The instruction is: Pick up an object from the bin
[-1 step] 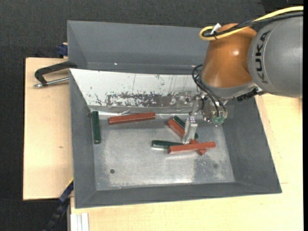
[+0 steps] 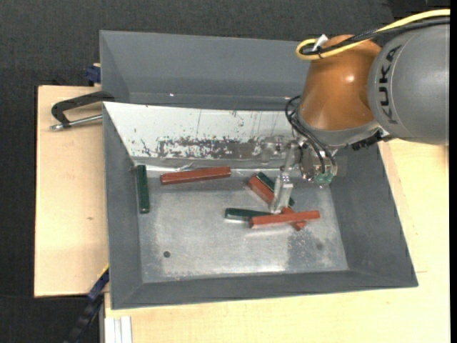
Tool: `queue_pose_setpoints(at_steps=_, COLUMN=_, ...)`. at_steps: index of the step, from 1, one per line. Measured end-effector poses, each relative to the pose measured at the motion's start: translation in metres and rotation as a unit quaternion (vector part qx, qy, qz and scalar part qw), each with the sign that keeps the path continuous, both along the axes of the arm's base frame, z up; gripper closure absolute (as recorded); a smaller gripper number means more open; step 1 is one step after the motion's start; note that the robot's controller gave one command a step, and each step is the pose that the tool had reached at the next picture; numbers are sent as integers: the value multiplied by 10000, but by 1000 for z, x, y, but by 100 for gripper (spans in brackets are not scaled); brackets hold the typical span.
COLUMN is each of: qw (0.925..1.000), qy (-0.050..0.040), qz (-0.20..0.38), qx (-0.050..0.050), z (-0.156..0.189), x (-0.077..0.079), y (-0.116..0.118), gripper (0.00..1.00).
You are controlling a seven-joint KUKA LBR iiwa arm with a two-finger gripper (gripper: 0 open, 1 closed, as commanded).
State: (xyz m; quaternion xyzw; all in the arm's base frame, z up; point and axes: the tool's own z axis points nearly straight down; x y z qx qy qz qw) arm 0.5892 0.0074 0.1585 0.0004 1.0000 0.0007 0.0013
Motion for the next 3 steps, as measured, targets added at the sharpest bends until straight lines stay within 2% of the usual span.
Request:
queue_pose_setpoints(at_steps=1, qw=9999, qy=-110, qz=-93, qx=-2, z=-79, x=4, y=-39, gripper=100)
queue_pose_setpoints(at_steps=3, qw=9999, qy=-111, qz=-94, qx=-2, z=-79, x=4, y=-39, gripper=100)
